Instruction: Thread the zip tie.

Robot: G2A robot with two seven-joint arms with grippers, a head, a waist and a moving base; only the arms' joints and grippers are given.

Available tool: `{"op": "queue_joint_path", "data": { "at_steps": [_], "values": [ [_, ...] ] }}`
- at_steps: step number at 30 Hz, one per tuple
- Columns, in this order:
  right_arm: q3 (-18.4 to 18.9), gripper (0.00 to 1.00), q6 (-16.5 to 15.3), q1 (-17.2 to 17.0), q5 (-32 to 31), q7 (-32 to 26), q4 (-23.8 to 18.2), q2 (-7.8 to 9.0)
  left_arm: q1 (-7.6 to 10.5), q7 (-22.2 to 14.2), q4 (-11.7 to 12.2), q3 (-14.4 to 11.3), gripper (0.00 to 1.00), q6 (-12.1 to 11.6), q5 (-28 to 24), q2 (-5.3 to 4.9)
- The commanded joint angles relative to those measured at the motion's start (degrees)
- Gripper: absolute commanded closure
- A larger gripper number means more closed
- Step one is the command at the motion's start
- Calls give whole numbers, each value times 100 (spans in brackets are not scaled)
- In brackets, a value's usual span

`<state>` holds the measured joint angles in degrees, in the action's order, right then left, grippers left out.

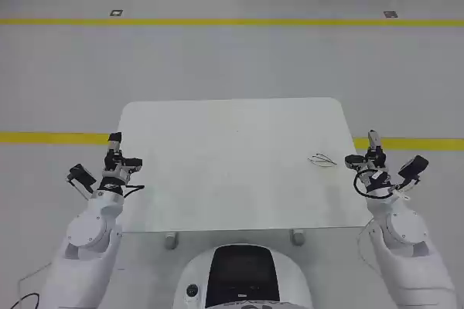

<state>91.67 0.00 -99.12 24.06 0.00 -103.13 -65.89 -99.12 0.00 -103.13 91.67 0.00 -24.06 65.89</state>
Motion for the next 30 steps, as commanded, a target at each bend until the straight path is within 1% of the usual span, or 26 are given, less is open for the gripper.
{"op": "queue_joint_path", "data": {
  "at_steps": [1, 2, 3, 5, 6, 8, 10, 11, 13, 14, 15, 25, 26, 27, 28, 30],
  "values": [
    [48, 0, -5, 68, -169, 16, -25, 12, 0, 0, 0, 0, 0, 0, 0, 0],
    [77, 0, 16, 124, -323, 17, -19, 21, 0, 0, 0, 0, 0, 0, 0, 0],
    [78, 0, 172, 298, -639, -95, 49, 41, 0, 0, 0, 0, 0, 0, 0, 0],
    [61, 0, 434, 608, -882, -335, 136, 63, 0, 0, 0, 0, 0, 0, 0, 0],
    [28, 0, 617, 790, -1142, -541, 196, 84, 0, 0, 0, 0, 0, 0, 0, 0],
    [-52, 0, 765, 1093, -1511, -792, 254, 108, 0, 0, 0, 0, 0, 0, 0, 0],
    [-235, 0, 961, 1440, -2102, -1187, 413, 142, 0, 0, 0, 0, 0, 0, 0, 0],
    [-319, 0, 990, 1611, -2276, -1336, 520, 149, 0, 0, 0, 0, 0, 0, 0, 0],
    [-571, 0, 1101, 2028, -2849, -1694, 854, 170, 0, 0, 0, 0, 0, 0, 0, 0],
    [-668, 0, 1151, 2194, -3096, -1704, 1008, 171, 0, 0, 0, 0, 0, 0, 0, 0],
    [-700, 0, 1171, 2247, -3229, -1660, 1045, 173, 0, 0, 0, 0, 0, 0, 0, 0],
    [-700, 0, 1171, 2247, -3229, -1660, 1045, 173, 0, 0, 0, 0, 0, 0, 0, 0],
    [-677, 0, 1120, 2275, -3351, -1674, 1049, 185, 0, 0, 0, 0, 0, 0, 0, 0],
    [-609, 0, 935, 2365, -3657, -1879, 1174, 225, 0, 0, 0, 0, 0, 0, 0, 0],
    [-564, 0, 807, 2446, -3806, -2105, 1259, 253, 0, 0, 0, 0, 0, 0, 0, 0],
    [-500, 0, 629, 2682, -4233, -2634, 1470, 319, 0, 0, 0, 0, 0, 0, 0, 0]
  ]
}}
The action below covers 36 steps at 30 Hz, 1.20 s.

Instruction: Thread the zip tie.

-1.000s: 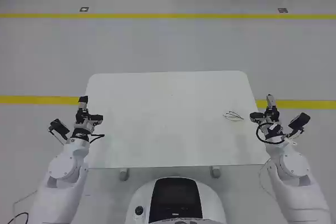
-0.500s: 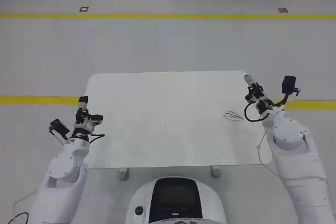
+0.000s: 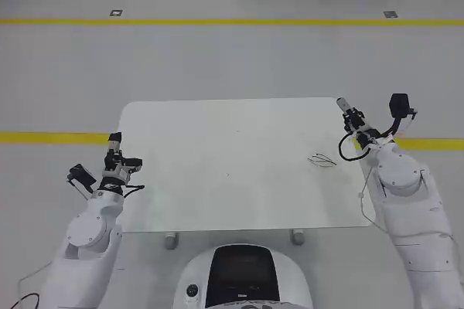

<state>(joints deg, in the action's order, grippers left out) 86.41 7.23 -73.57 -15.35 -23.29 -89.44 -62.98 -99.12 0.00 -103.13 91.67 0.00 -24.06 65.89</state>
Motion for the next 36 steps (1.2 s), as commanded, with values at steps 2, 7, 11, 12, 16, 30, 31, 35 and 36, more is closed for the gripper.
{"op": "queue_joint_path", "data": {
  "at_steps": [2, 7, 11, 12, 16, 30, 31, 35, 36],
  "values": [
    [14, 0, -261, 365, -535, -748, 329, 67, 0, 0, 0, 0, 0, 0, 0, 0],
    [-329, 0, -805, 1265, -1360, -1809, 1173, 134, 0, 0, 0, 0, 0, 0, 0, 0],
    [-857, 0, -1441, 1855, -1833, -2481, 1871, 118, 0, 0, 0, 0, 0, 0, 0, 0],
    [-982, 0, -1550, 1987, -1974, -2559, 2060, 108, 0, 0, 0, 0, 0, 0, 0, 0],
    [-982, 0, -1550, 1987, -1974, -2559, 2060, 108, 0, 0, 0, 0, 0, 0, 0, 0],
    [-1080, 0, -2291, 2237, -2712, -2814, 2131, 189, 0, 0, 0, 0, 0, 0, 0, 0],
    [-1141, 0, -2452, 2363, -2799, -2826, 2269, 189, 0, 0, 0, 0, 0, 0, 0, 0],
    [-1732, 0, -2671, 2891, -3014, -2999, 2662, 113, 0, 0, 0, 0, 0, 0, 0, 0],
    [-1944, 0, -2671, 3004, -3053, -3054, 2748, 90, 0, 0, 0, 0, 0, 0, 0, 0]
  ]
}}
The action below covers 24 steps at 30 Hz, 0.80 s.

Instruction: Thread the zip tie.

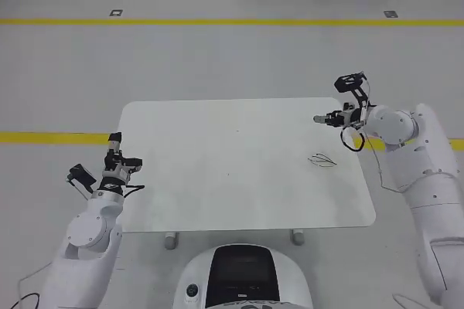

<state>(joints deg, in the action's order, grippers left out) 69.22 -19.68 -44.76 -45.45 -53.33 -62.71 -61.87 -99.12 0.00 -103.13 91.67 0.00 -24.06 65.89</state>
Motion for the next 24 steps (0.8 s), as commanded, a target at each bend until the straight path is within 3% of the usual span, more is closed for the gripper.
{"op": "queue_joint_path", "data": {
  "at_steps": [1, 8, 20, 24],
  "values": [
    [-453, 0, 20, 259, -152, -97, 170, -42, 0, 0, 0, 0, 0, 0, 0, 0],
    [-2099, 0, 20, 944, -403, 282, 1104, -279, 0, 0, 0, 0, 0, 0, 0, 0],
    [-2095, 0, 20, 908, -432, 399, 1069, -268, 0, 0, 0, 0, 0, 0, 0, 0],
    [-2293, 0, 20, 834, -947, 637, 1011, -116, 0, 0, 0, 0, 0, 0, 0, 0]
  ]
}}
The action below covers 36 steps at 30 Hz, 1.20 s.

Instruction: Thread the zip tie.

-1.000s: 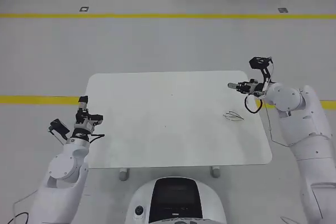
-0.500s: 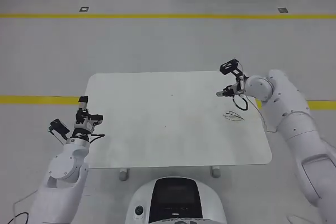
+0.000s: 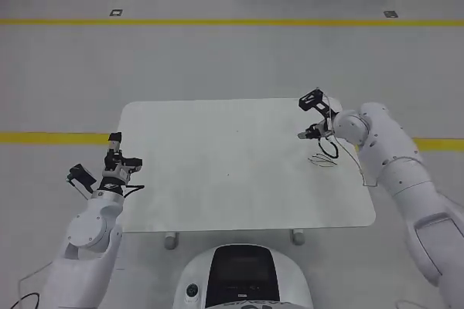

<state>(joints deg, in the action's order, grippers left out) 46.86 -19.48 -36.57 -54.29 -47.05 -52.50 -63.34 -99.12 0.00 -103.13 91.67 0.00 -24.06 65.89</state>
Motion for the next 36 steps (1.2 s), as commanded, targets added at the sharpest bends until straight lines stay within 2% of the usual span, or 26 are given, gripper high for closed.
{"op": "queue_joint_path", "data": {
  "at_steps": [1, 4, 6, 11, 12, 29, 31, 36],
  "values": [
    [-174, 0, 0, 34, -97, 40, -47, 85, 0, 0, 0, 0, 0, 0, 0, 0],
    [-646, 0, 0, 118, -226, 44, -202, 222, 0, 0, 0, 0, 0, 0, 0, 0],
    [-1132, 0, 0, 203, -165, 157, -364, 343, 0, 0, 0, 0, 0, 0, 0, 0],
    [-2432, 0, 0, 569, 479, 491, -700, 654, 0, 0, 0, 0, 0, 0, 0, 0],
    [-2737, 0, 0, 725, 669, 580, -716, 727, 0, 0, 0, 0, 0, 0, 0, 0],
    [-2711, 0, 0, 714, 640, 670, -659, 740, 0, 0, 0, 0, 0, 0, 0, 0],
    [-2662, 0, 0, 676, 574, 898, -563, 805, 0, 0, 0, 0, 0, 0, 0, 0],
    [-2835, 0, 0, 675, 605, 1125, -767, 1058, 0, 0, 0, 0, 0, 0, 0, 0]
  ]
}}
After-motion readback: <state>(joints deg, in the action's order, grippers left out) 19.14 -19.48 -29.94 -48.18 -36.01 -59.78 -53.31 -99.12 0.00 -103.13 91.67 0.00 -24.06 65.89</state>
